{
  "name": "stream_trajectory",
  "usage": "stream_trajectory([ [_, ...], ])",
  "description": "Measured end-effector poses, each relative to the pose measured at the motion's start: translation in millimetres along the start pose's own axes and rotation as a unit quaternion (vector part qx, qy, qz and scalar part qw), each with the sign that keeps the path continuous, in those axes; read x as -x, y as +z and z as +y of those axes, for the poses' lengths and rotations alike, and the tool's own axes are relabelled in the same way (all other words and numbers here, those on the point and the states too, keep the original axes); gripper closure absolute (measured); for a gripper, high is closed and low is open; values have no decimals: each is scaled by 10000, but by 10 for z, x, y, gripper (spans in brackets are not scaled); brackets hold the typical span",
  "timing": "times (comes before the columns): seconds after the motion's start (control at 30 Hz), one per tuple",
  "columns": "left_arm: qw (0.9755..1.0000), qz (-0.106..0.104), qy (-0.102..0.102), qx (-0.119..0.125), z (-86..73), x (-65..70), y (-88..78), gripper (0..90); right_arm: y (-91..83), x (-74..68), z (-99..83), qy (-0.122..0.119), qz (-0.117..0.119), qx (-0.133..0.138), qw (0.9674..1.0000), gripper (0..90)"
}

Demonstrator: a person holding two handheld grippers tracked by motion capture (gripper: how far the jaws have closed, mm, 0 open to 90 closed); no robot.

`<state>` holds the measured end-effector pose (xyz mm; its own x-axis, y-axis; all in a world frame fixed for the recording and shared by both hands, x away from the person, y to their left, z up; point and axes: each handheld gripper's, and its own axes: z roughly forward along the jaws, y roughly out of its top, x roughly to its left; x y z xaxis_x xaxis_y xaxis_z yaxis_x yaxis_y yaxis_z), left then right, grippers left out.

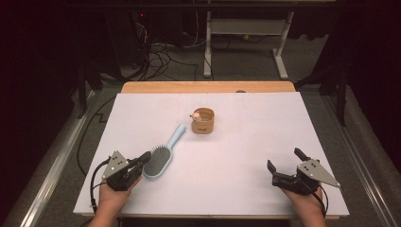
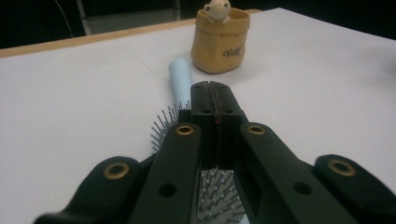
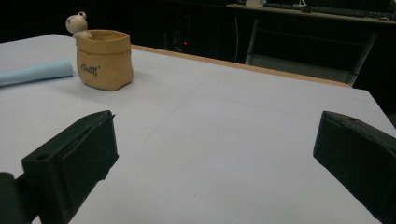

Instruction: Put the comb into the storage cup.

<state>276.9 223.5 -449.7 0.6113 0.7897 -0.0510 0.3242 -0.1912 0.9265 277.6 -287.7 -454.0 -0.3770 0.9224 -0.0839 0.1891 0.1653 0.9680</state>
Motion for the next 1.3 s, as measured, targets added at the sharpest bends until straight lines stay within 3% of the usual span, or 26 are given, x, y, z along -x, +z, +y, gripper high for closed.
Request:
stream_trajectory([
  [0.13, 9986, -230, 280, -376, 10, 196, 91, 898, 3, -3, 2, -8, 3, 3, 10000, 2],
  [0.23, 9948, -326, 523, -807, -36, 344, 213, 898, 0, -4, 3, -7, 4, 5, 10000, 2],
  [0.33, 9903, -282, 714, -1155, -83, 438, 314, 898, -1, -2, 5, -7, 2, 13, 10000, 2],
  [0.47, 9865, -142, 816, -1414, -118, 485, 369, 899, -8, -4, 7, 3, 6, 27, 10000, 2],
  [0.6, 9849, -4, 733, -1566, -144, 451, 377, 899, -7, 2, 7, 26, 2, 24, 10000, 2],
  [0.97, 9851, 122, 566, -1621, -170, 353, 349, 900, -7, -1, 11, 19, 2, 36, 10000, 2],
  [1.3, 9866, 531, 130, -1538, -181, 37, 262, 900, -7, 0, 11, 18, 13, 42, 10000, 2],
])
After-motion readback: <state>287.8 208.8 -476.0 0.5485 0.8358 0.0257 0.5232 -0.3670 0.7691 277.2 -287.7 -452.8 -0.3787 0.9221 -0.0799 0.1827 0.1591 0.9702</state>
